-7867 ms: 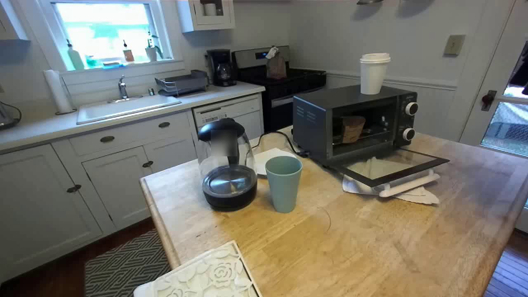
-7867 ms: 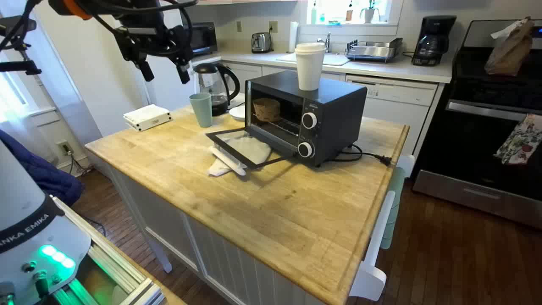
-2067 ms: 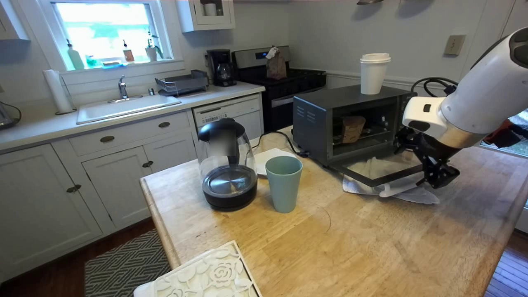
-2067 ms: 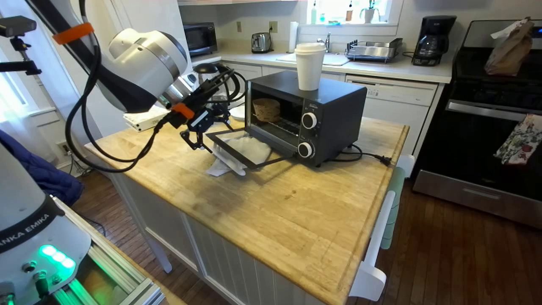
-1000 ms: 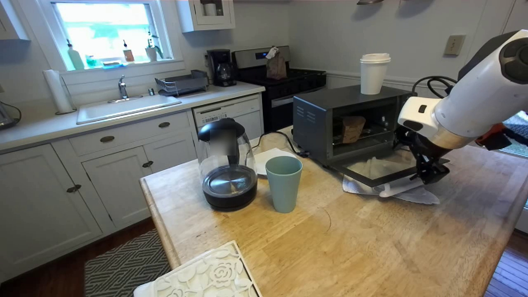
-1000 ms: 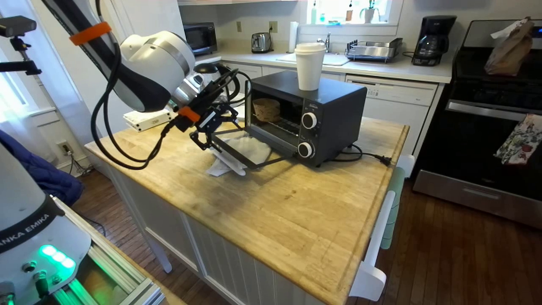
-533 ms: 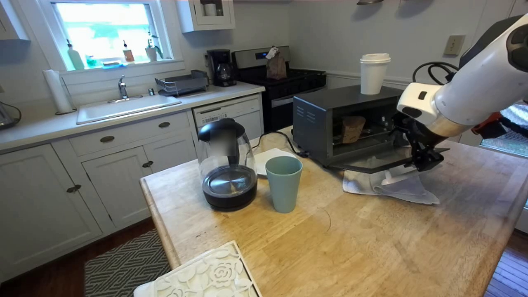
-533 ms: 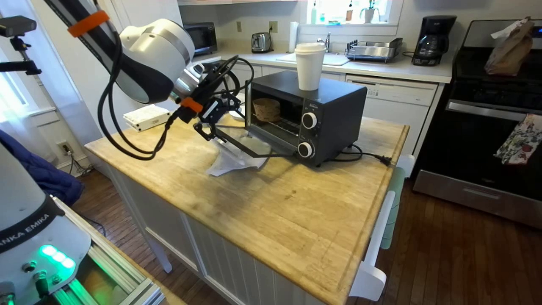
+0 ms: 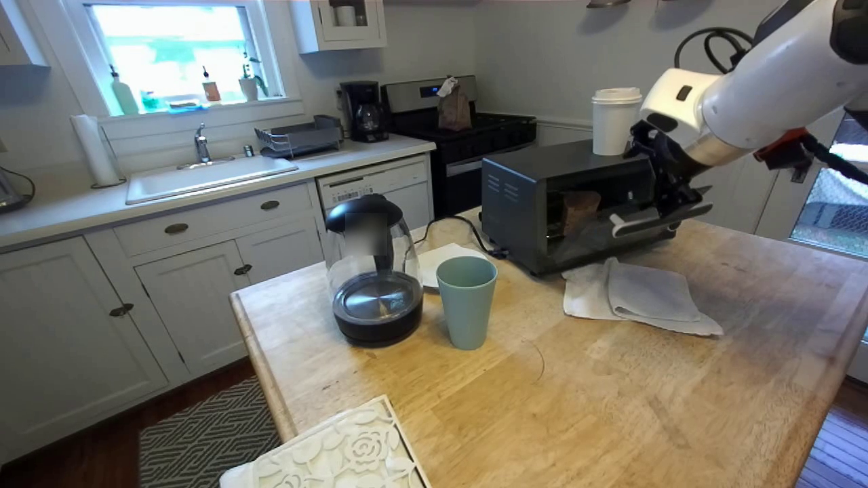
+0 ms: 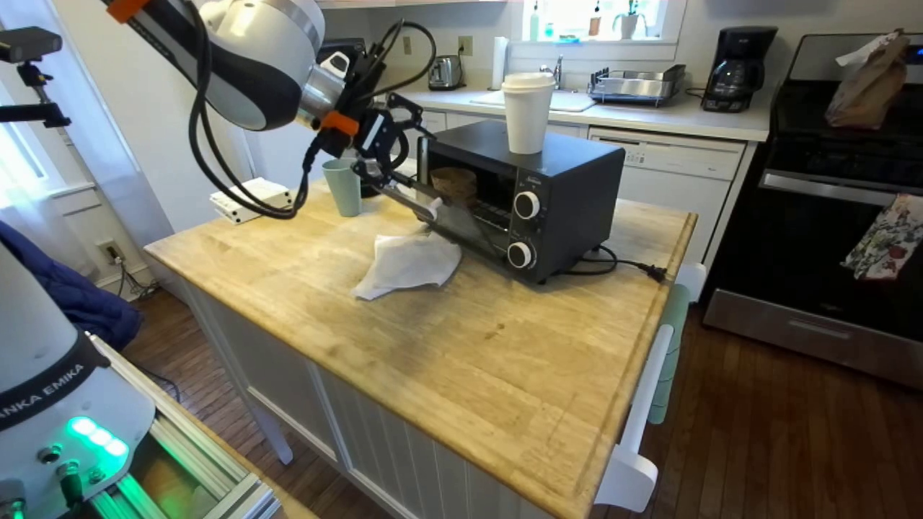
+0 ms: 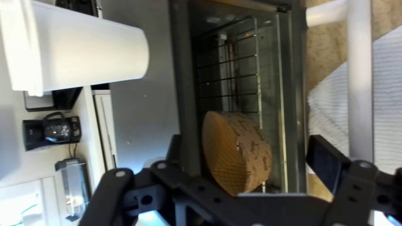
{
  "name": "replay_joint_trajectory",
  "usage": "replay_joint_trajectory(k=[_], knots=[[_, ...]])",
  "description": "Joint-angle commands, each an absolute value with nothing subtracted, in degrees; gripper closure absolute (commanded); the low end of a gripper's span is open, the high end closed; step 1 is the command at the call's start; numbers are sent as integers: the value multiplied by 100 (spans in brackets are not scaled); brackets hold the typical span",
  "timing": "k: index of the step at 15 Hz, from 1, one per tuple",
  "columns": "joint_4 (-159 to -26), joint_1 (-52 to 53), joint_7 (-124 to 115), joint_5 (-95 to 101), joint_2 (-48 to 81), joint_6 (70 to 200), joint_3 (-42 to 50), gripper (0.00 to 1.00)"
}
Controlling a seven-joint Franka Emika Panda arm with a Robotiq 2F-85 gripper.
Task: Close the oven door
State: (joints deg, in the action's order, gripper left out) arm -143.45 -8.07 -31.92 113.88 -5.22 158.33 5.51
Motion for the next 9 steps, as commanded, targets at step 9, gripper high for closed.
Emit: replay_joint_trajectory(k=[9], knots=[[-14613, -499, -1583, 9652, -1493, 15787, 544, 0]])
